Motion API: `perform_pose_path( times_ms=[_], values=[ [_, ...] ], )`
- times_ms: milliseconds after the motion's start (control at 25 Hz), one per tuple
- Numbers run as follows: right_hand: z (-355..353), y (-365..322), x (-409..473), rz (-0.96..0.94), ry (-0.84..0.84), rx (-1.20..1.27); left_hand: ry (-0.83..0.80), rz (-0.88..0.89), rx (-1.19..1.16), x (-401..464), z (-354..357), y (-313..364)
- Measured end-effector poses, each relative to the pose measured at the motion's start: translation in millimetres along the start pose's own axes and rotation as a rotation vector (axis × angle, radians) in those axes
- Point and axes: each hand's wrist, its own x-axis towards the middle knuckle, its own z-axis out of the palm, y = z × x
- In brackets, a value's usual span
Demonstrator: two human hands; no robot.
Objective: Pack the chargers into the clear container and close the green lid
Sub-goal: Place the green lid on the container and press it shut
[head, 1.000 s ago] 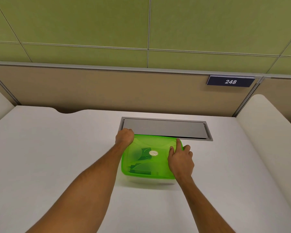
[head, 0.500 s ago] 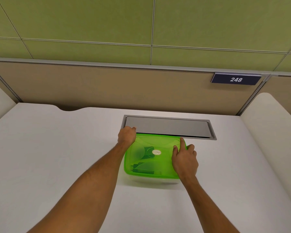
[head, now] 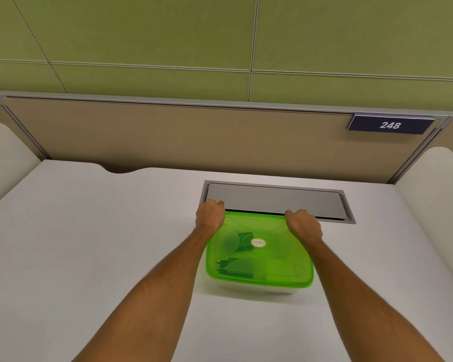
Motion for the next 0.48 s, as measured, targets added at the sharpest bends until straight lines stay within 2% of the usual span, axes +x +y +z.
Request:
perform_pose_path(
  times_ms=[160, 480],
  values=[
    [-2.3, 1.0, 18.1, -0.014, -0.084, -0.008, -0.021, 0.0, -0.033, 1.7, -0.4, -0.8],
    [0.3, 1.6, 22.7, 0.01, -0.062, 0.008, -0.035, 0.02, -0.036, 3.4, -0.7, -1.6]
  ],
)
